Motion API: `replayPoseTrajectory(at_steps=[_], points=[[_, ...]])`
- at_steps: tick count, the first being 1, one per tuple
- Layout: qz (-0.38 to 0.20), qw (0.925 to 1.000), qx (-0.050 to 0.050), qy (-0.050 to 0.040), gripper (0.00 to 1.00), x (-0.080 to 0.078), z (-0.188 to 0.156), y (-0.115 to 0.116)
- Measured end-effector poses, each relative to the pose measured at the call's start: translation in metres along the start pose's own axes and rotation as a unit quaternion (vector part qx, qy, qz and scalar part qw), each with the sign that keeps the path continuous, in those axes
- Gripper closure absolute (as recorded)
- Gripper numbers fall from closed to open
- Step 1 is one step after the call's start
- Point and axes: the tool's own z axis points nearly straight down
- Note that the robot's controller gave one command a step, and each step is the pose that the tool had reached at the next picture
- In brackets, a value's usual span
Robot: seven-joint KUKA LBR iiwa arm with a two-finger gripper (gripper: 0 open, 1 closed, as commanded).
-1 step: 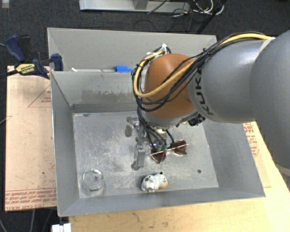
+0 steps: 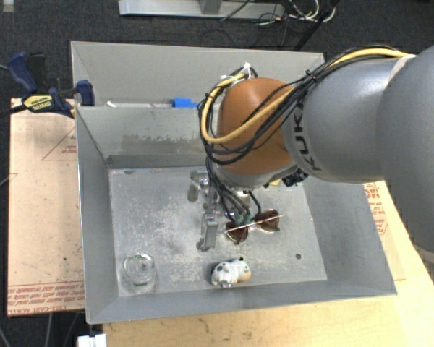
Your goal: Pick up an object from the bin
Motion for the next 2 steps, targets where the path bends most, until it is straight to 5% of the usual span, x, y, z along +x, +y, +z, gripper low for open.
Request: replayPoseTrajectory(at_steps=[2], points=[[-0.030,0.9996,0.000,-0.0003,0.00,-0.005,-0.004,-0.058]])
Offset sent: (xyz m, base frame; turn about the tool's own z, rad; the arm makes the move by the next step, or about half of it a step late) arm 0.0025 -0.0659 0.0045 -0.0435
